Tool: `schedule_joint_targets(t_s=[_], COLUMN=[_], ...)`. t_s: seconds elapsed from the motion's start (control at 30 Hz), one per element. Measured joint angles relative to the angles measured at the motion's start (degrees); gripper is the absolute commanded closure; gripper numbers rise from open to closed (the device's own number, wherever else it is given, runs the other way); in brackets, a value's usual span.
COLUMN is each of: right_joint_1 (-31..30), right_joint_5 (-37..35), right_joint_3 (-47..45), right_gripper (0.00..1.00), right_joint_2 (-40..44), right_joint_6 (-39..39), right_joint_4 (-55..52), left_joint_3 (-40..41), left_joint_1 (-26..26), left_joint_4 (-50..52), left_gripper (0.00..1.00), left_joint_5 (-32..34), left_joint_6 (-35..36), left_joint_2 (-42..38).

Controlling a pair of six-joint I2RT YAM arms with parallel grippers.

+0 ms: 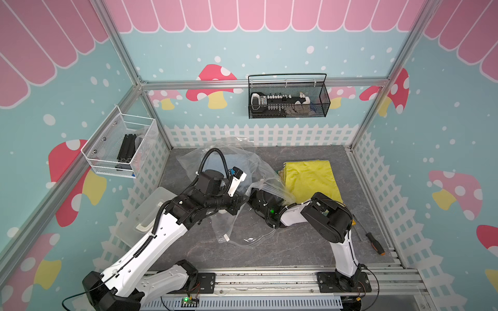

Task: Take the trousers out of the vacuum bag
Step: Take out the trousers from the vacuum bag.

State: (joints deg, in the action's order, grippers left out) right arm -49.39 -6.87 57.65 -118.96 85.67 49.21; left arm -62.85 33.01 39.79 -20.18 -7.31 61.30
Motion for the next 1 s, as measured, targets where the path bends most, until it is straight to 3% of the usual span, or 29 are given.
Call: schedule_joint_targets(t_s=[0.1, 0.23, 0.37, 0.6, 0.77, 1.0], right_joint_1=[0.31, 0.68, 1.03, 1.07, 1.40, 1.33], right_joint_5=[-0.17, -0.13, 0.00, 1.42, 2.93, 4.74], right_joint_3=[0.00, 0.11, 0.26, 0.33, 0.31, -0.66], right_gripper=[0.26, 0.42, 0.64, 0.88, 0.96, 0.96], right_joint_2=[0.02, 0.00, 0.00, 0.11, 1.75, 5.55], right_joint_6=[0.26, 0.42, 0.02, -1.73, -4.26, -6.08], right_joint_4=[-1.22, -1.88, -2.47, -2.67, -3.52, -4.28], left_joint_3=[0.00, 0.00, 0.00, 0.04, 0.20, 0.22], left_joint_1=[0.00, 0.00, 0.00, 0.00, 0.00, 0.00], left_joint_4=[0.00, 0.00, 0.00, -0.02, -0.02, 0.00], left_gripper=[1.00, 1.00, 1.00, 1.00, 1.00, 1.00], left_joint_5=[0.00, 0.00, 0.02, 0.02, 0.02, 0.02], left_joint_6=[0.00, 0.00, 0.00, 0.02, 0.00, 0.00], left_joint_2=[0.00, 0.00, 0.00, 0.00, 0.00, 0.00])
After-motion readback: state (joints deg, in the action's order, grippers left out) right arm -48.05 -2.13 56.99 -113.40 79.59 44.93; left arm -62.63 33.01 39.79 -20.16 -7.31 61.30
